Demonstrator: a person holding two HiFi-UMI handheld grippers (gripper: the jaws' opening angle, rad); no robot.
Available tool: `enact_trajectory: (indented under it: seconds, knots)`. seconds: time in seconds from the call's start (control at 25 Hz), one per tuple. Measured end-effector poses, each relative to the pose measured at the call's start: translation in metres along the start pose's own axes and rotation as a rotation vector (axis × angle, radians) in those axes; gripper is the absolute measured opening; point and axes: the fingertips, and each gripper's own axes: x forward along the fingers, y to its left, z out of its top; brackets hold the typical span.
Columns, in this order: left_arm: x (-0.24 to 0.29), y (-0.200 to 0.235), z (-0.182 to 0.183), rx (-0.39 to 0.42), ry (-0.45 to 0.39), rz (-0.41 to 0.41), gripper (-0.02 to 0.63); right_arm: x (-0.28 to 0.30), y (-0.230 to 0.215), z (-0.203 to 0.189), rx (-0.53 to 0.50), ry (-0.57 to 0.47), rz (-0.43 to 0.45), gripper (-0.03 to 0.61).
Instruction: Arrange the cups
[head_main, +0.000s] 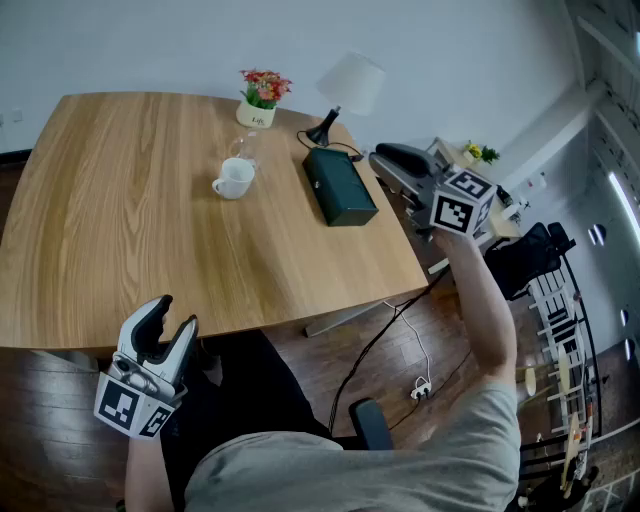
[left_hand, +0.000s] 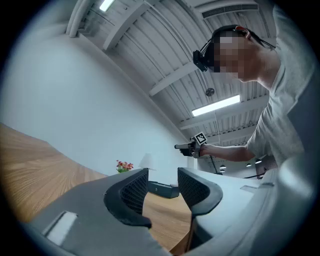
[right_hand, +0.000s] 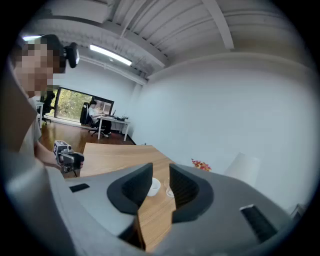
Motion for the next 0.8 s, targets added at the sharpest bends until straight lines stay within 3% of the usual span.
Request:
enact_trajectory:
  seconds: [0.2,0.36,0.48,0.64,0.8]
  knots:
    - [0.0,0.001,-0.002,-0.043,-0.004,0.0,0.172,0.058,-0.013,-0.029,0.038,0.139,0.03,0.121]
    - [-0.001,0.006,-0.001,-0.133,-0.037,-0.004,0.172,0.099,0.013,-0.053,0.107,0.147,0.118,0.123]
    - [-0.001,0.005,-0.003,-0.154,-0.04,-0.005,0.172,0.129,0.029,-0.075,0.119,0.18,0.162,0.123]
    - [0.006,0.003,-0.005,-0.186,-0.048,-0.01,0.172,0.154,0.019,-0.096,0.12,0.226,0.156,0.123]
    - [0.049,0.012,0.0,-0.145,-0.026,-0.046,0.172,0.178,-0.018,-0.111,0.126,0.268,0.1,0.123]
